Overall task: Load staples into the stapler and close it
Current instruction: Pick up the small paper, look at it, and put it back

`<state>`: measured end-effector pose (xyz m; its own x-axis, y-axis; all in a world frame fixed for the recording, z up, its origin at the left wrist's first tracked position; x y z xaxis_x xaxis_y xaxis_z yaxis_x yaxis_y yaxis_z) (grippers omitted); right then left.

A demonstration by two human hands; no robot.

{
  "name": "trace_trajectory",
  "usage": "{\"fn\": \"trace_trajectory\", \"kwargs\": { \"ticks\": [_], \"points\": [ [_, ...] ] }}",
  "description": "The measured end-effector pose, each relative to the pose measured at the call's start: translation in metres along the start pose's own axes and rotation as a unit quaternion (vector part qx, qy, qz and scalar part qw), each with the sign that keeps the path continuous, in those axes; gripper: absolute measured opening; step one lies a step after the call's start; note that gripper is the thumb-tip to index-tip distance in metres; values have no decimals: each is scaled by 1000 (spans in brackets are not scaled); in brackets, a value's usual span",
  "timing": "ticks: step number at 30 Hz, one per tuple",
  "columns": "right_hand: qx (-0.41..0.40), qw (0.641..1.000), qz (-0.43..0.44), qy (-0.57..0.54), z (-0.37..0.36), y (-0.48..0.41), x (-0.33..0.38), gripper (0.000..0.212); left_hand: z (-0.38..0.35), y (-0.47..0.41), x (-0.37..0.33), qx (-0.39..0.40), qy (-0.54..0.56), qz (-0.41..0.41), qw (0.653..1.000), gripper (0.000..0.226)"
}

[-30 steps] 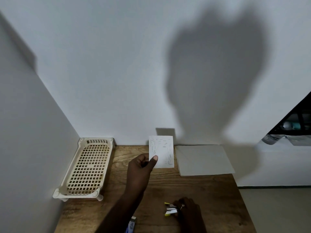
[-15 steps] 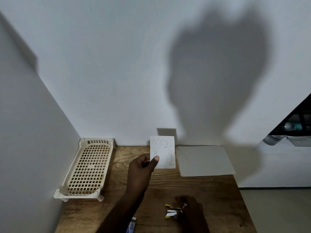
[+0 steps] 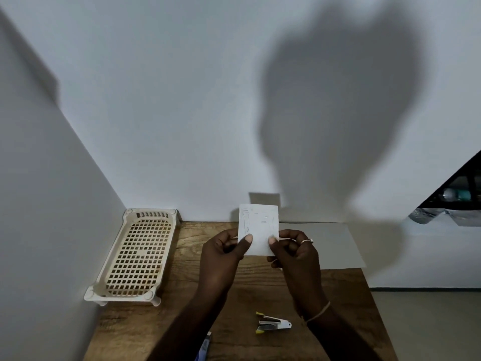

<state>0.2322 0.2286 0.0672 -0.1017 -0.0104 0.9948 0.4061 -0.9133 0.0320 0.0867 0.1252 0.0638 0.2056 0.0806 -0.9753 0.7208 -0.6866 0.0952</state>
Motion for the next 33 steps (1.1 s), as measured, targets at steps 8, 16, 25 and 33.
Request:
{"fn": "trace_trajectory", "kwargs": {
  "ticks": [8,16,25,33],
  "points": [
    [6,993,-81,87,-5,-7,-85,19,24,-6,68,-25,-85,75,993,26],
    [16,970,-129,205,-9,-17,-158,22,43,-19,136,-53,-240,132,960,39],
    [88,925,-101,355,-17,-25,-184,21,37,-21,165,-32,-375,94,922,38],
    [102,891,-31,441,-22,-21,-181,19,33,-20,165,2,-464,53,884,43]
  ]
}}
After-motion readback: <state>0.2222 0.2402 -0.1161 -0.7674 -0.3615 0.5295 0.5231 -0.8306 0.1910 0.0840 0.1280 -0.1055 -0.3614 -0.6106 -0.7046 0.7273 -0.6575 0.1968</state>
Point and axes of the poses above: each hand's wrist, its own y-axis away from the middle knuckle, its own z-axis out of the back of the hand, x = y × z, the point moved 6 cm from there along -y, towards the middle knuckle, and after that the axes turned 5 degrees about y, right-handed, at the moved point
